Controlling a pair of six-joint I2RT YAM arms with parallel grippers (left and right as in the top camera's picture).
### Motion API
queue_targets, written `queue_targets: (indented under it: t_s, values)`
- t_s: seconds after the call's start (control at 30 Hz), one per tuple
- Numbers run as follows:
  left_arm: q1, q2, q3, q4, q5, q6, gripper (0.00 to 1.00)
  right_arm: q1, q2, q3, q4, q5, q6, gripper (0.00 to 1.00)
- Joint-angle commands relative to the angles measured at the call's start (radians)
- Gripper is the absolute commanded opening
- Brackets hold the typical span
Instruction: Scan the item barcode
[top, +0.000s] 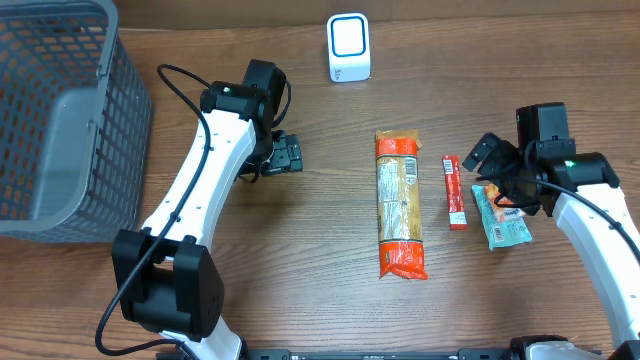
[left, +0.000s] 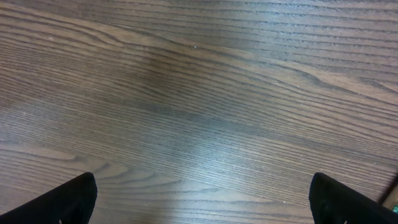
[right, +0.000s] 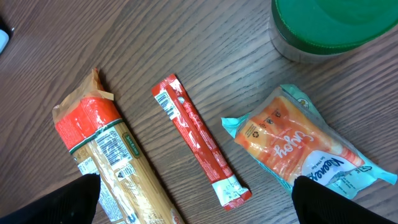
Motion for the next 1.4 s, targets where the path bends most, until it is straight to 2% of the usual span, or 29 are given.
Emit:
queue_targets:
  t_s: [0.0,0.23,0.8,1.13,1.23,1.37]
  values:
    - [0.004,-0.018,-0.003,0.000,0.008,0.011,1.00,-0.002,0.000,0.010,0.003,0.003,-0.004,1.00]
    - [0.004,-0.018,-0.003,0.000,0.008,0.011,1.00,-0.001,-0.088,0.010,0.003,0.003,-0.004,1.00]
    - [0.004,-0.018,-0.003,0.000,0.008,0.011,1.00,-0.001,-0.616,0.010,-0.003,0.003,-0.004,1.00]
    - [0.004,-0.018,-0.003,0.000,0.008,0.011,1.00,-0.001,-0.850,0.007,-0.159,0.080,-0.005,1.00]
    - [0.004,-0.018,-0.003,0.000,0.008,0.011,0.99,-0.001,-0.915,-0.024,-0.233,0.085,-0.005,1.00]
    - [0.004,-0.018,-0.003,0.000,0.008,0.011,1.00,-0.001,-1.022,-0.103,-0.240,0.085,-0.005,1.00]
